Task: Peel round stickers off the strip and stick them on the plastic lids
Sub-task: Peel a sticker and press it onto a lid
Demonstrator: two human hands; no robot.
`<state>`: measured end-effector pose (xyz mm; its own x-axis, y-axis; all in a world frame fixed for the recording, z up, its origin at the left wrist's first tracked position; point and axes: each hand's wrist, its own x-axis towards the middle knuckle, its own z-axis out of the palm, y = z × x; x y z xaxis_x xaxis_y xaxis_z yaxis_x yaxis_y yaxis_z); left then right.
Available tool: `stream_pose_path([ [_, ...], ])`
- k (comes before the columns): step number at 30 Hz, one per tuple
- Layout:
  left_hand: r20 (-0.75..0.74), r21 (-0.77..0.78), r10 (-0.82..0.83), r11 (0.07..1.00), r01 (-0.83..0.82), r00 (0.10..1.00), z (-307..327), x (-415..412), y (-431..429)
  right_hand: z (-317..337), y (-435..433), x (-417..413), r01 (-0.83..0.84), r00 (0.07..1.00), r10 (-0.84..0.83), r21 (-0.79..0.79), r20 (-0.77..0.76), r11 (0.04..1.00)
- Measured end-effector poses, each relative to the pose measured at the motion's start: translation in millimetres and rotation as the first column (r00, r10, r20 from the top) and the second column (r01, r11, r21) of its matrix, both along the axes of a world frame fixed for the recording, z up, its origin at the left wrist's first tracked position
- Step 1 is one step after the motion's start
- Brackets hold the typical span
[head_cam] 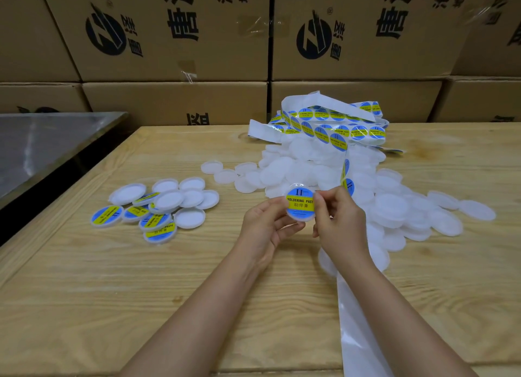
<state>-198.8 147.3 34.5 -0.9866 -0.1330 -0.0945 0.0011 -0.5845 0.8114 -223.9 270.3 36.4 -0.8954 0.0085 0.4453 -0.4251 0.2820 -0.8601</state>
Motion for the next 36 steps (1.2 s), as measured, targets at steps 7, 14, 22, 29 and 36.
stream_pose_path([
  [7, 0.081, -0.021, 0.105, 0.994, -0.103, 0.991, -1.4, -3.4, -2.9, -3.9, -2.3, 2.8, 0.004, 0.999, 0.005, 0.196, -0.047, 0.981],
  [14, -0.157, -0.349, 0.341, 0.859, -0.375, 0.927, -1.4, -4.6, -24.0, 5.0, 8.0, 0.7, 0.42, 0.861, -0.249, 0.344, -0.444, 0.84],
  [22, -0.526, -0.678, 0.535, 0.204, -0.706, 0.66, -2.9, -1.4, -87.9, 1.6, 40.6, -18.4, 0.448, 0.876, -0.482, 0.423, -0.032, 0.788],
  [29, -0.398, -0.874, 0.675, -0.073, -0.481, 0.621, -16.8, 5.4, -131.6, 5.3, 46.5, -19.8, 0.274, 0.928, -0.302, 0.151, 0.219, 0.95],
  [36, -0.393, -0.913, 0.632, -0.184, -0.364, 0.668, -21.2, 2.0, -133.2, 1.9, 48.6, -27.9, 0.22, 0.93, -0.208, -0.004, 0.303, 0.976],
])
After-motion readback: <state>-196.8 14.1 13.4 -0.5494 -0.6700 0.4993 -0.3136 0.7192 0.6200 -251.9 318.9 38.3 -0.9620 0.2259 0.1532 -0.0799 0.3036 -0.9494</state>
